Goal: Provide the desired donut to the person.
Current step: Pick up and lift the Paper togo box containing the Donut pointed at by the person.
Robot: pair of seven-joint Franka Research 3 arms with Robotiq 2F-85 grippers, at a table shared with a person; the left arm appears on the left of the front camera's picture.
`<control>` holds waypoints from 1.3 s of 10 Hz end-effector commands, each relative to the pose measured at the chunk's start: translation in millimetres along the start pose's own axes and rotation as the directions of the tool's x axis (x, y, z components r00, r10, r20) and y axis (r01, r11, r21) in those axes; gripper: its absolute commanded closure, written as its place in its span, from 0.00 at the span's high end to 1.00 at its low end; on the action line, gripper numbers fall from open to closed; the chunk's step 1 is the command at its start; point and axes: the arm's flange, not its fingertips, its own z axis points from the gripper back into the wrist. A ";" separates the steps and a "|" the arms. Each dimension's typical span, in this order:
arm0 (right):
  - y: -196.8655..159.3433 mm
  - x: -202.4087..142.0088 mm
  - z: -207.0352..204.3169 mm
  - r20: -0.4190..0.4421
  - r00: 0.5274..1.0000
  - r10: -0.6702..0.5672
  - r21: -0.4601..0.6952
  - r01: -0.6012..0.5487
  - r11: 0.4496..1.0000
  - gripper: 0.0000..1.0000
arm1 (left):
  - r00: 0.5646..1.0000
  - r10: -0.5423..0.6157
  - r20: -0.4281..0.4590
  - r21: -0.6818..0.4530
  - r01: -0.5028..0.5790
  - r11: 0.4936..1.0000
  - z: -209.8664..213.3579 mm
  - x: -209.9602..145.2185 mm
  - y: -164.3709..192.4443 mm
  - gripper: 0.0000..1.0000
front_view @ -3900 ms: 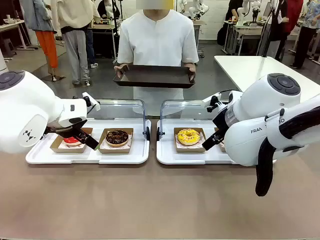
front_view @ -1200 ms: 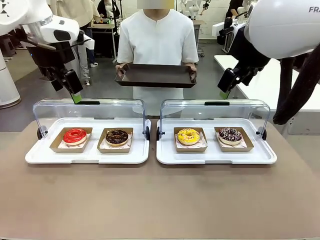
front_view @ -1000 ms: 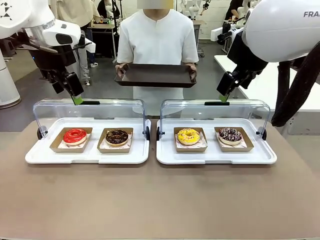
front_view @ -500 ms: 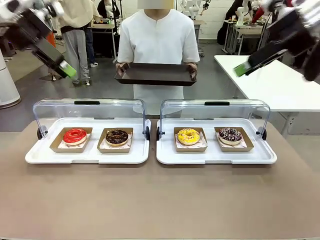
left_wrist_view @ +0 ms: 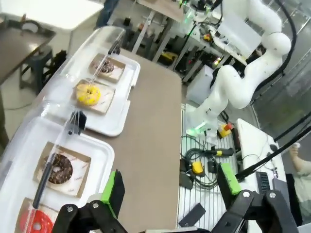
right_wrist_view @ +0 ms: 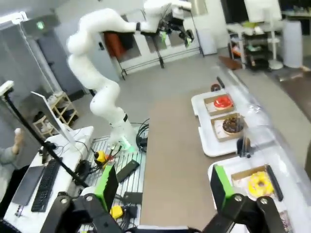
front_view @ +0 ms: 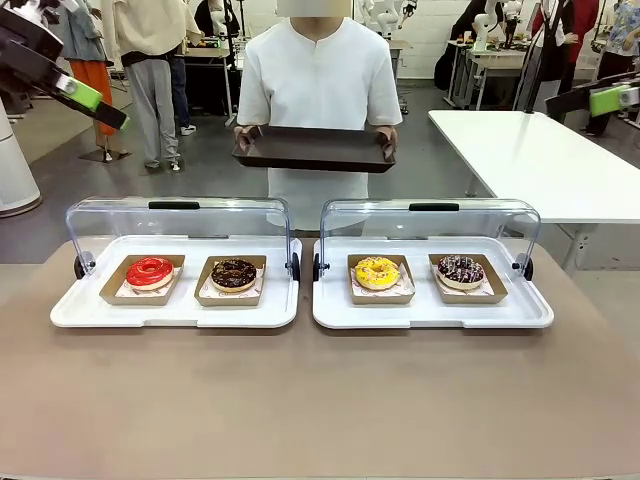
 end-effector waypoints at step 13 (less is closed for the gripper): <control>-5.2 -29.9 69.1 0.097 0.995 -0.021 -0.283 0.047 0.958 1.00 | 0.986 -0.151 0.065 0.156 0.139 0.978 64.1 -18.4 -3.7 1.00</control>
